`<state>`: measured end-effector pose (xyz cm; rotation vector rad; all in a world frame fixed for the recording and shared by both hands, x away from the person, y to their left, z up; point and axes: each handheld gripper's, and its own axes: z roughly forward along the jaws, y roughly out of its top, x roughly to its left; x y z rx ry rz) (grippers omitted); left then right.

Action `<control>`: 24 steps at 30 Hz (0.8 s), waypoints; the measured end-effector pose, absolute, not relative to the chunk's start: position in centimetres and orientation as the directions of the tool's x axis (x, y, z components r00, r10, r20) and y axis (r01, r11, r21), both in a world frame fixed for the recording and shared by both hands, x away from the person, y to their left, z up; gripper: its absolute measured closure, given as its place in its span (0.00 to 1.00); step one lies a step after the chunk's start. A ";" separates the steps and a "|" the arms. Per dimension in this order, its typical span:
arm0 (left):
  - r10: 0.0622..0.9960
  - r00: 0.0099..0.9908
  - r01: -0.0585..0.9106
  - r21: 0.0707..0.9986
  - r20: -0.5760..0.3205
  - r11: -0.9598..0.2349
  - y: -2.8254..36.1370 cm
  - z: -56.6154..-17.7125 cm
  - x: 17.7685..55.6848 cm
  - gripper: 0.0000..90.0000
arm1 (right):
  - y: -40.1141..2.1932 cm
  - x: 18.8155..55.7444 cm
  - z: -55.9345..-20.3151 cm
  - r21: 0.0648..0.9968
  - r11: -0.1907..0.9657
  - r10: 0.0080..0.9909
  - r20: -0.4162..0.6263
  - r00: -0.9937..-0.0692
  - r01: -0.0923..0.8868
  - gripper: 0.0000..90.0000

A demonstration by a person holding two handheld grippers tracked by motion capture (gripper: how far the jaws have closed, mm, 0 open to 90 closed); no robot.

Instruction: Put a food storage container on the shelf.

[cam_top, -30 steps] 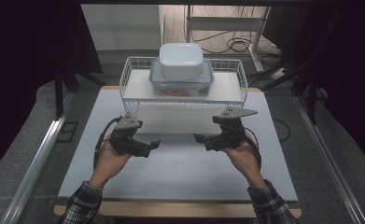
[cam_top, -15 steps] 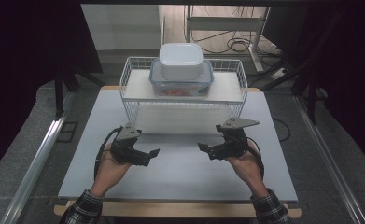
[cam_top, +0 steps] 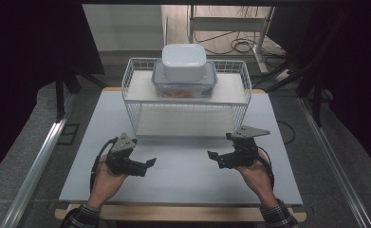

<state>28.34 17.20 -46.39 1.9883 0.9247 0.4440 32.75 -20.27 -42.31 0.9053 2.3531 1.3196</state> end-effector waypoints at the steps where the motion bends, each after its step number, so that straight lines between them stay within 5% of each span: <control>1: 0.753 0.657 0.442 0.831 -0.044 -0.337 17.3 -46.6 28.3 0.03 | -20.3 32.7 -42.4 0.843 0.380 0.651 0.050 -0.758 0.381 0.03; 24: 0.776 0.628 0.469 0.825 -0.061 -0.314 18.6 -49.9 26.5 0.03 | -23.1 31.2 -46.0 0.813 0.377 0.684 0.078 -0.725 0.443 0.02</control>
